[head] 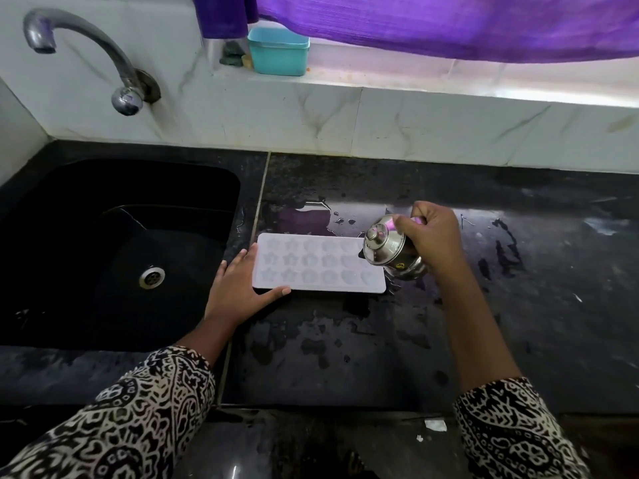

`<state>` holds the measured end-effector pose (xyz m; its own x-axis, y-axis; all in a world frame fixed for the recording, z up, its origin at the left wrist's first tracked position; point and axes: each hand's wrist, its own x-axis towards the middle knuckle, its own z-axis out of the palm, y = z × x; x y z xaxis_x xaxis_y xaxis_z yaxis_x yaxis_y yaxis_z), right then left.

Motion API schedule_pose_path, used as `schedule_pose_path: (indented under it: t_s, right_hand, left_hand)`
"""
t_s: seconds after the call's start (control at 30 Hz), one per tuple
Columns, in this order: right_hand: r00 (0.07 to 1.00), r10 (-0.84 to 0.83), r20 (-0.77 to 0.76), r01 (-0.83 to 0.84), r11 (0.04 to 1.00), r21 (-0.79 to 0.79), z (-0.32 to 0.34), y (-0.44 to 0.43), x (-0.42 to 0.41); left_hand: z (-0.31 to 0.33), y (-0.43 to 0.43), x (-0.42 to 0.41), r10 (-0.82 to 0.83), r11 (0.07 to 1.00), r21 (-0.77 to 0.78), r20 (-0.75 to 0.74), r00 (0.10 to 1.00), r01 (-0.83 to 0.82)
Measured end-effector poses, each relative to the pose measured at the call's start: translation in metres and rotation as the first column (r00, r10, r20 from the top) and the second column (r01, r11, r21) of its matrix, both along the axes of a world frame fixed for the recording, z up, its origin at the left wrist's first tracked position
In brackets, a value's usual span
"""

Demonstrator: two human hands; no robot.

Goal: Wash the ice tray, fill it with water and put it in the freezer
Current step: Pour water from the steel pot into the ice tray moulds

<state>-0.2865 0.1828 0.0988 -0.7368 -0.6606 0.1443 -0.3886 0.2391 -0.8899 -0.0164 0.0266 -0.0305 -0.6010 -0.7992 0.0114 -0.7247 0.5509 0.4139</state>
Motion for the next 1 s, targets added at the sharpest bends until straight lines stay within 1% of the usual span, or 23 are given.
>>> schedule_pose_path:
  t_s: [0.7,1.0]
  right_hand:
    - [0.995,-0.026,-0.099,0.028,0.999,0.021,0.018,0.008,0.009]
    - [0.994,-0.044,-0.1,0.045,0.999,0.01,0.022,0.011,0.01]
  left_hand:
    - [0.0,0.001,0.0,-0.002,1.0,-0.011,-0.023,1.0,0.002]
    - [0.0,0.001,-0.001,0.001,1.0,-0.018,-0.019,1.0,-0.001]
